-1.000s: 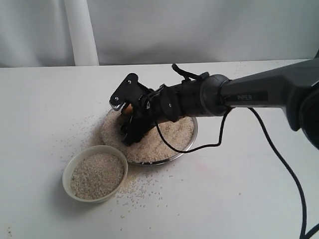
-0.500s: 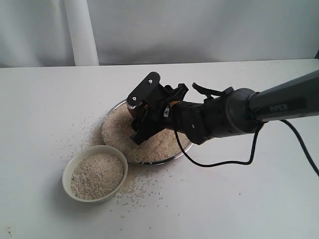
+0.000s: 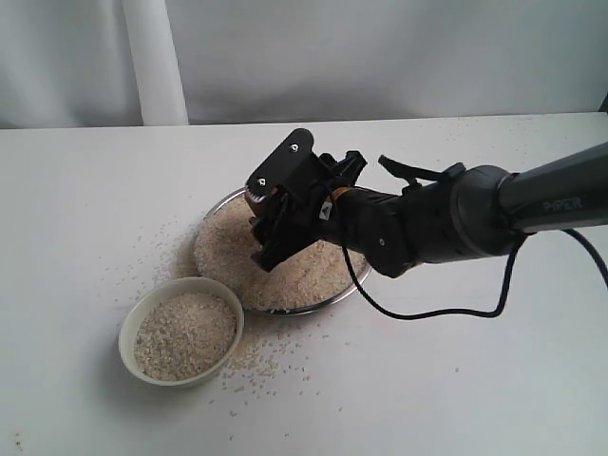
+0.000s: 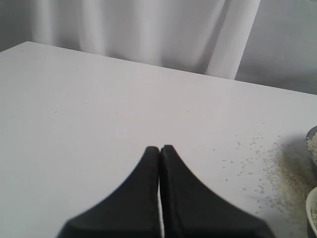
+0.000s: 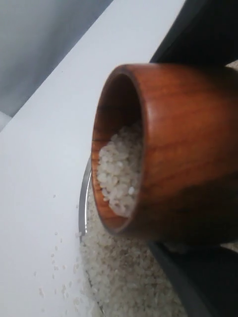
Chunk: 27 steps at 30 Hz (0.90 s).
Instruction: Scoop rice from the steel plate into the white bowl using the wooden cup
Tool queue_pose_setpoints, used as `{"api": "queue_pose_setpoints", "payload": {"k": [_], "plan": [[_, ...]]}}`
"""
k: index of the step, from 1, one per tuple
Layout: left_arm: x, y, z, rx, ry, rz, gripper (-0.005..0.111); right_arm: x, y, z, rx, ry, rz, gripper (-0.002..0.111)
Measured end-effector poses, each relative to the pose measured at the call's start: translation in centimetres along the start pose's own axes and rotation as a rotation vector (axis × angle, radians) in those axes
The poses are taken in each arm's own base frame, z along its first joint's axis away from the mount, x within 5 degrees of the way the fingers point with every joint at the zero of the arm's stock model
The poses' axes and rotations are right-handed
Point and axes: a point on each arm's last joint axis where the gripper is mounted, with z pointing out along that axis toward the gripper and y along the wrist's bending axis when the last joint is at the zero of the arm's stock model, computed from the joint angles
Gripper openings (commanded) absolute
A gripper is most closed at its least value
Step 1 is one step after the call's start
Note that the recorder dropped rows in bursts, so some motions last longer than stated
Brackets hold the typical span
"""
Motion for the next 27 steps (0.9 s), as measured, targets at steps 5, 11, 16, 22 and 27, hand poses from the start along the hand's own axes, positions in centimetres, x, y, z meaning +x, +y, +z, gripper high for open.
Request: {"api": "queue_pose_setpoints", "payload": {"k": [5,11,16,22,27], "plan": [[0.0,0.0,0.0,0.000,0.000,0.000,0.000,-2.1,0.4,-1.7,-0.034,-0.013,-0.108,0.000],[0.0,0.0,0.0,0.000,0.000,0.000,0.000,-4.8,1.8,-4.6,-0.108,-0.019,-0.317,0.000],[0.0,0.0,0.0,0.000,0.000,0.000,0.000,-6.5,3.5,-6.7,-0.179,-0.033,-0.503,0.000],[0.0,0.0,0.0,0.000,0.000,0.000,0.000,-8.0,6.2,-7.7,-0.275,-0.041,-0.751,0.000],[0.0,0.0,0.0,0.000,0.000,0.000,0.000,-7.8,7.2,-7.4,-0.298,-0.051,-0.903,0.000]]}}
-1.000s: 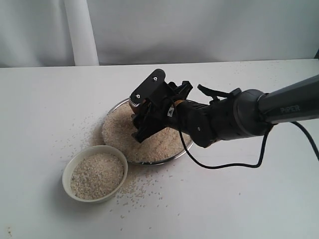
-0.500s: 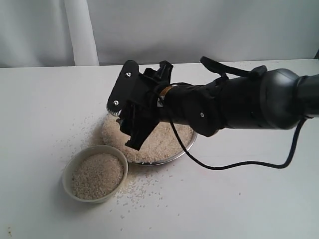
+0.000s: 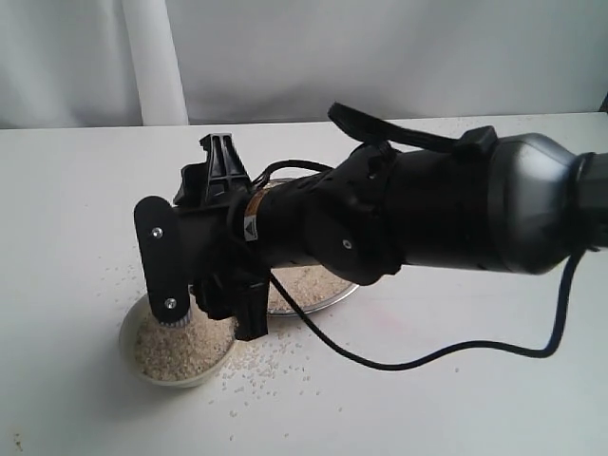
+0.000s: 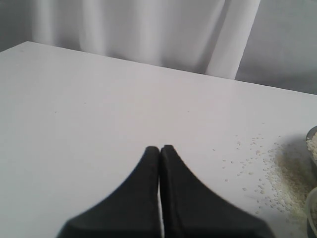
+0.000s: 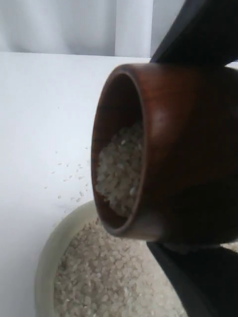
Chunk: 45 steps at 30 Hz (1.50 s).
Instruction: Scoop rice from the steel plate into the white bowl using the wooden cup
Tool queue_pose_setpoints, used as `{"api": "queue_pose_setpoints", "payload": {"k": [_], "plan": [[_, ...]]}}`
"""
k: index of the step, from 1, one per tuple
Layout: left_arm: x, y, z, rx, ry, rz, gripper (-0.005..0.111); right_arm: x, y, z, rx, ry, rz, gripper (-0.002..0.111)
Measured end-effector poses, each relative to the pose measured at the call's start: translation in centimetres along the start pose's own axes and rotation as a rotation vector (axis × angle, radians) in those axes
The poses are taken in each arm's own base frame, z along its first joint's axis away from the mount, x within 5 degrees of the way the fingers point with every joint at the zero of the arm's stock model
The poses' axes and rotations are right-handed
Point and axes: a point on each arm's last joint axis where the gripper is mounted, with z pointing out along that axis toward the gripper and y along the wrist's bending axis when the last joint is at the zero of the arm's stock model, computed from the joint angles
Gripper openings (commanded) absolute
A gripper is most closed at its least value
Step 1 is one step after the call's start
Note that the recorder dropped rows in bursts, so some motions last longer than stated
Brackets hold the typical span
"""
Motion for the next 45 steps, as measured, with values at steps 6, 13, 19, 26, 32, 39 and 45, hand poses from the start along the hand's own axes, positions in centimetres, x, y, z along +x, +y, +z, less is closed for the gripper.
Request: {"api": "queue_pose_setpoints", "payload": {"k": [6,13,19,26,32,39,45], "plan": [[0.0,0.0,0.0,0.000,0.000,0.000,0.000,0.5,0.9,1.6,-0.047,0.023,-0.125,0.000],[0.0,0.0,0.0,0.000,0.000,0.000,0.000,-0.6,0.5,2.8,-0.052,0.020,-0.240,0.000],[0.0,0.0,0.0,0.000,0.000,0.000,0.000,-0.5,0.9,3.0,-0.093,0.060,-0.390,0.000],[0.0,0.0,0.0,0.000,0.000,0.000,0.000,-0.3,0.8,3.0,-0.095,0.077,-0.470,0.000],[0.0,0.0,0.0,0.000,0.000,0.000,0.000,-0.2,0.6,3.0,-0.086,0.089,-0.545,0.000],[0.0,0.0,0.0,0.000,0.000,0.000,0.000,-0.1,0.5,3.0,-0.080,0.101,-0.622,0.000],[0.0,0.0,0.0,0.000,0.000,0.000,0.000,-0.1,0.5,3.0,-0.078,0.106,-0.646,0.000]]}}
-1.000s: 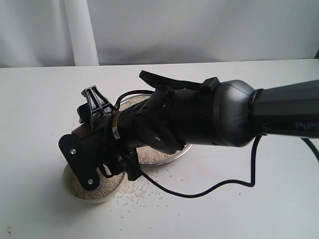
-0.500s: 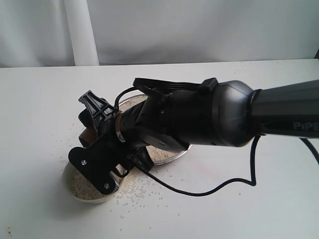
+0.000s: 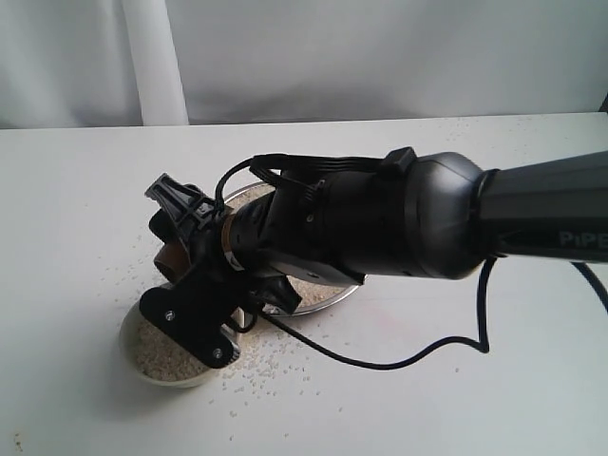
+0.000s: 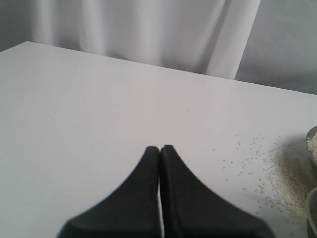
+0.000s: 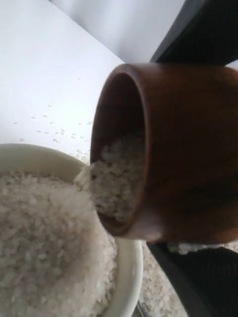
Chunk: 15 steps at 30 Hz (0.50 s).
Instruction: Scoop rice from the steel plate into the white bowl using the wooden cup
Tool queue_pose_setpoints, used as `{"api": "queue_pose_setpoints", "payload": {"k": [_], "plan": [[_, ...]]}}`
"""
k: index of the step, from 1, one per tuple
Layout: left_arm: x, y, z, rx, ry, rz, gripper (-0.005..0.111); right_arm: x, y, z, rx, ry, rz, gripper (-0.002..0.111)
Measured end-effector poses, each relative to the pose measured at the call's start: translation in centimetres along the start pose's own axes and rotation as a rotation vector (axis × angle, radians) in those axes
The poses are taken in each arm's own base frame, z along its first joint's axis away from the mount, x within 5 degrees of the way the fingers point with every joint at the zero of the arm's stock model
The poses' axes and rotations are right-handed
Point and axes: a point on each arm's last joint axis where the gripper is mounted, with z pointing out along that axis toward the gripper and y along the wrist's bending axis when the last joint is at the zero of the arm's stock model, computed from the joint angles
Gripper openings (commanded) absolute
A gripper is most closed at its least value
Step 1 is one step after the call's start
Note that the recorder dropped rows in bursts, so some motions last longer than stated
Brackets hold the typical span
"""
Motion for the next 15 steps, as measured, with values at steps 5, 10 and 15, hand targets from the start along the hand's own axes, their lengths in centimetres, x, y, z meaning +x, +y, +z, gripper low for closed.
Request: {"api": "queue_pose_setpoints", "payload": {"k": [5,10,15], "plan": [[0.00,0.00,0.00,0.000,0.000,0.000,0.000,0.07,-0.02,0.00,0.003,0.008,-0.034,0.000],[0.00,0.00,0.00,0.000,0.000,0.000,0.000,0.13,-0.05,0.00,0.005,0.014,-0.062,0.000],[0.00,0.00,0.00,0.000,0.000,0.000,0.000,0.18,-0.07,0.00,0.006,0.019,-0.085,0.000]]}}
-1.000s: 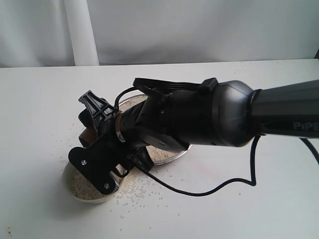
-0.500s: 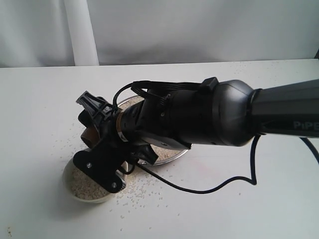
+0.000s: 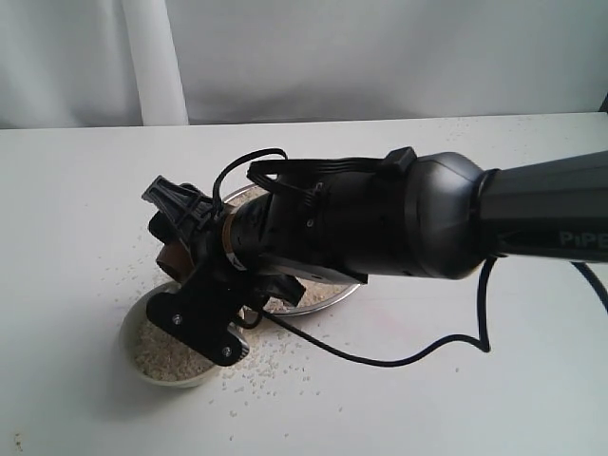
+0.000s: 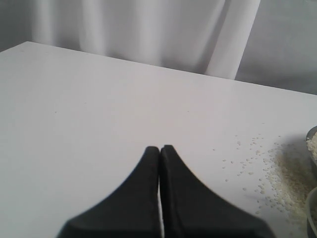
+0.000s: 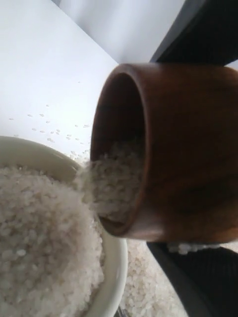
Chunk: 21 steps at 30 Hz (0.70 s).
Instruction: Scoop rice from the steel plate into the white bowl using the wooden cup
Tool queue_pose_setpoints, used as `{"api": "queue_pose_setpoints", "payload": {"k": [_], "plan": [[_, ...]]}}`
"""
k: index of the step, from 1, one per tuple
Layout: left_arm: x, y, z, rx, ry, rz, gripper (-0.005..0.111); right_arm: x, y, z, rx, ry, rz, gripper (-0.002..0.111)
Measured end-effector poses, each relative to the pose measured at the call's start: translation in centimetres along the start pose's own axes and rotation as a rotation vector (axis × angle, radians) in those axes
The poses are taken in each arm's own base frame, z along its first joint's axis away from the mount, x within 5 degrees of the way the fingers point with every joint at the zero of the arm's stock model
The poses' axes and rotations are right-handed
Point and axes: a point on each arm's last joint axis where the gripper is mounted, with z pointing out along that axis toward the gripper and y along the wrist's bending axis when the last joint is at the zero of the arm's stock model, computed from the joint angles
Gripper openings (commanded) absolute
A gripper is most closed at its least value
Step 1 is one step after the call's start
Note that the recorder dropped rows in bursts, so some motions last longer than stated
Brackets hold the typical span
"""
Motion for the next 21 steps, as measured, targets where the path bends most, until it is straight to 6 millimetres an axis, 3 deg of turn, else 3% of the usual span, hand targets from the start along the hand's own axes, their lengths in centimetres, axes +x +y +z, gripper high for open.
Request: {"api": "queue_pose_setpoints", "payload": {"k": [13,21], "plan": [[0.0,0.0,0.0,0.000,0.000,0.000,0.000,-1.0,0.9,1.6,-0.039,-0.013,-0.059,0.000],[0.0,0.0,0.0,0.000,0.000,0.000,0.000,-1.1,0.9,1.7,-0.035,-0.010,-0.095,0.000]]}}
